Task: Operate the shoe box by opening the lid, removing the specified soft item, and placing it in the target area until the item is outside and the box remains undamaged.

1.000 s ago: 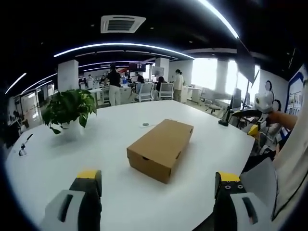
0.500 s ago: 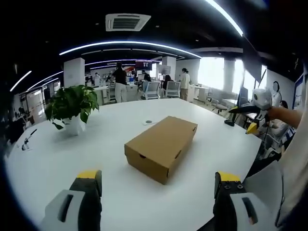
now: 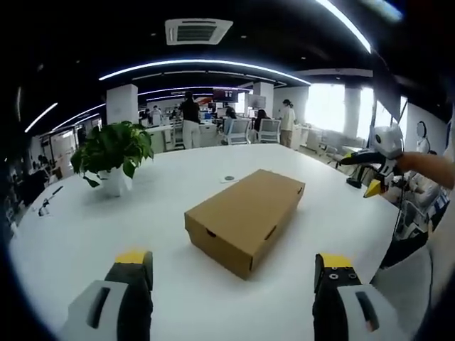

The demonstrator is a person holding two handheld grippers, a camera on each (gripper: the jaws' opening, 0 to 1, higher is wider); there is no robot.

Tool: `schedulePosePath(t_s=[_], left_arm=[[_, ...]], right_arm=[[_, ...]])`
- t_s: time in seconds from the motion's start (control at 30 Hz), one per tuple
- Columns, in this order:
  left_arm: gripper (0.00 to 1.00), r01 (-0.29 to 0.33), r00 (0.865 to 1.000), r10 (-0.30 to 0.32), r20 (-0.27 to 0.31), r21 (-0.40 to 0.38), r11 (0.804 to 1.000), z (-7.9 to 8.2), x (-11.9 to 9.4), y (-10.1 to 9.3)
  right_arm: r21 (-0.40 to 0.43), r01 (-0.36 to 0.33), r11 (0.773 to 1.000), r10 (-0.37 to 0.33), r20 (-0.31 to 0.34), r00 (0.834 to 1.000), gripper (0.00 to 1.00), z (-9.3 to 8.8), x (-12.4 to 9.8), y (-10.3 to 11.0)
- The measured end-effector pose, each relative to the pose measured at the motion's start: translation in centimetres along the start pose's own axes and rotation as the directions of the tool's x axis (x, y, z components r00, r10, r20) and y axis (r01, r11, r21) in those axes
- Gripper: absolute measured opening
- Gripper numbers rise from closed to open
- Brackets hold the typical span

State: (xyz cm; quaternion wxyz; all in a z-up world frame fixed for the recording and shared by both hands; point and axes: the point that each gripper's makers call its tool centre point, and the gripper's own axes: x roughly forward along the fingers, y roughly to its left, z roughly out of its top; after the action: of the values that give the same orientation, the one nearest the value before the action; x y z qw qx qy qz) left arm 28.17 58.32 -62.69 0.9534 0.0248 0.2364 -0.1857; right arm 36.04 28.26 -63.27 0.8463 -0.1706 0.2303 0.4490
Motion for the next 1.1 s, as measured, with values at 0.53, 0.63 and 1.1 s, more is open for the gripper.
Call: schedulePosePath(t_s=[0.53, 0.63, 1.1], left_arm=[[0.88, -0.029, 0.999, 0.029, -0.038, -0.005, 1.000, -1.9, 4.5, -1.5], [0.83, -0.044, 0.998, 0.043, -0.045, -0.022, 0.999, -2.4, 5.4, -1.7], [0.75, -0.114, 0.992, 0.114, -0.054, 0.004, 0.993, -3.4, 8.3, -1.3]], right_arm=[[-0.037, -0.065, 0.997, 0.065, 0.001, 0.998, 0.89, -0.6, 4.2, -4.2], [-0.044, -0.089, 0.995, 0.089, -0.002, 0.996, 0.86, -0.8, 5.2, -4.4], [-0.080, -0.162, 0.984, 0.160, -0.030, 0.987, 0.71, -1.5, 9.2, -5.9]])
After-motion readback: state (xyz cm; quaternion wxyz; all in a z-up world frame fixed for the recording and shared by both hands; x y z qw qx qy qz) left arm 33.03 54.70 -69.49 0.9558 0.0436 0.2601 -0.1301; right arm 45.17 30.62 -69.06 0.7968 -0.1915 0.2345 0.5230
